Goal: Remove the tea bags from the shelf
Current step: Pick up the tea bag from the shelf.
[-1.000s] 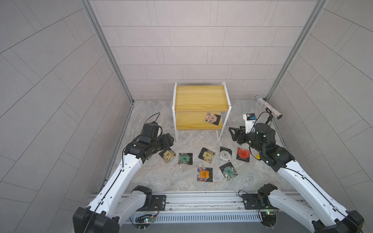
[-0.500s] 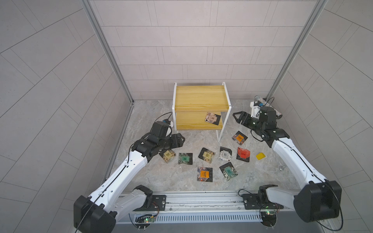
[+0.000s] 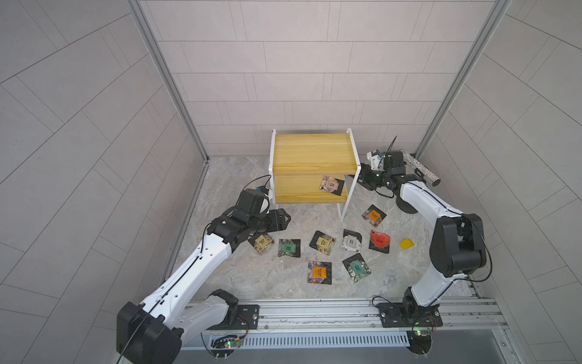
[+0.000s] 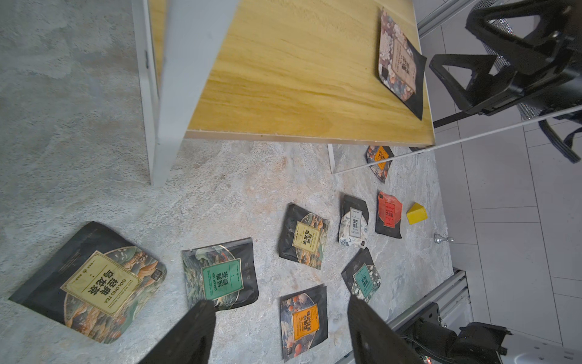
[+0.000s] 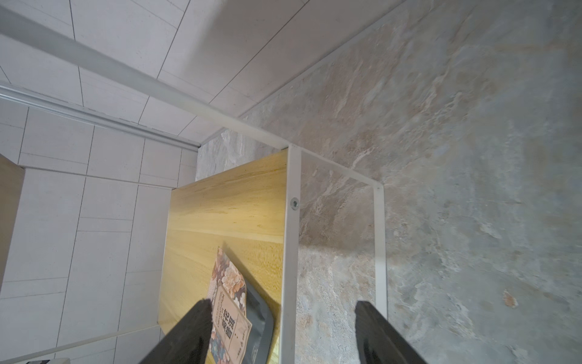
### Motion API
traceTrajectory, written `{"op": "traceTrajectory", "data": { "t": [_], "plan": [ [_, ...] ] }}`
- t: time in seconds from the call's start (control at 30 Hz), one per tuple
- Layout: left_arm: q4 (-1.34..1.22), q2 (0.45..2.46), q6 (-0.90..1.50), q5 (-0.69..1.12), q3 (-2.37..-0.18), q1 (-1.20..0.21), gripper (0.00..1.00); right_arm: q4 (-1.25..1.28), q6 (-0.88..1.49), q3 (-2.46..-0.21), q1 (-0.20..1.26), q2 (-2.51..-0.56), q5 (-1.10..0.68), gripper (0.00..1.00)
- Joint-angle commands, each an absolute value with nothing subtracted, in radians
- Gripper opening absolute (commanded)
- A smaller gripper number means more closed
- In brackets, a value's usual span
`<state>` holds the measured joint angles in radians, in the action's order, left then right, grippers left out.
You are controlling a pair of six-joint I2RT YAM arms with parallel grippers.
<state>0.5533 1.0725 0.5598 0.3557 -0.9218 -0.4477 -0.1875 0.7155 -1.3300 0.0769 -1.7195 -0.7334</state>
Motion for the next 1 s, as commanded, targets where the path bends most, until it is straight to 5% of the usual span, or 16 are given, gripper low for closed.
{"op": "traceTrajectory", "data": {
  "t": [0.0, 0.37, 0.97],
  "plan": [
    [0.546, 1.08, 0.549, 0.36, -0.937, -0.454, 0.74, -0.227, 0.687, -1.374, 0.107, -1.744, -0.795, 0.75],
    [0.545, 1.086, 0.554, 0.357, -0.931, -0.454, 0.74, -0.278, 0.645, -1.405, 0.152, -1.823, -0.788, 0.66],
    [0.541, 1.069, 0.558, 0.343, -0.917, -0.454, 0.74, -0.254, 0.653, -1.353, 0.101, -1.777, -0.772, 0.28]
  ]
}}
